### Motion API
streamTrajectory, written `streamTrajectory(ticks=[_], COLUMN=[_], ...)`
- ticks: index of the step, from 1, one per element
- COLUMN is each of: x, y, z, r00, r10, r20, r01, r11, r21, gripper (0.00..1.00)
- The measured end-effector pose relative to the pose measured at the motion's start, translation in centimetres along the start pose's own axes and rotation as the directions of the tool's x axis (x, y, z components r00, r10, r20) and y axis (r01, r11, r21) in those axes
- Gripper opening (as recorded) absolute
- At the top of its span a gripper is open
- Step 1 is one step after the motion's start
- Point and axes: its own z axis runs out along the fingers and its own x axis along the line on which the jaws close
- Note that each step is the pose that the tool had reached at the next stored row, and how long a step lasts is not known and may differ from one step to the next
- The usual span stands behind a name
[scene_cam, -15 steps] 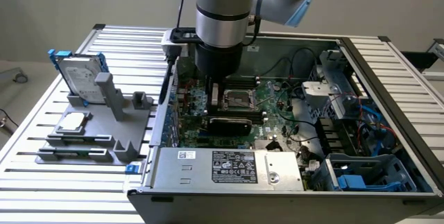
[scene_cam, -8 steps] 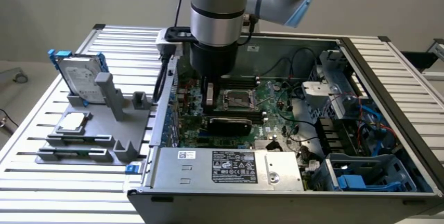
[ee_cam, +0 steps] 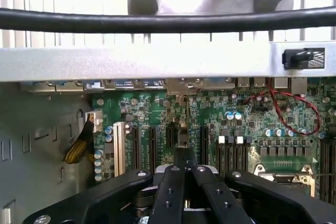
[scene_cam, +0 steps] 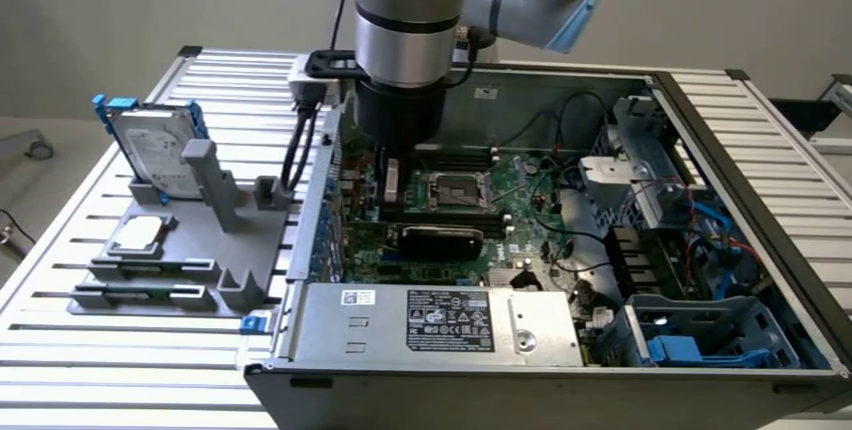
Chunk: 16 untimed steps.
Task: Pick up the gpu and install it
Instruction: 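Press down on the gpu until it lock into place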
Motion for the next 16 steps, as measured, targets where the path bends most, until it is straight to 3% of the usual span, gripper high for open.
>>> streamTrajectory(ticks=[12,16], x=[0.01,0.02], y=[0.40,0.48], z=[-0.19,-0.34], r00=[1.0000,1.0000], r10=[-0.002,-0.003], r20=[-0.0037,-0.0056], r01=[0.002,0.003], r11=[0.9983,0.9974], r21=[-0.0586,-0.0719], gripper=[0.11,0.11])
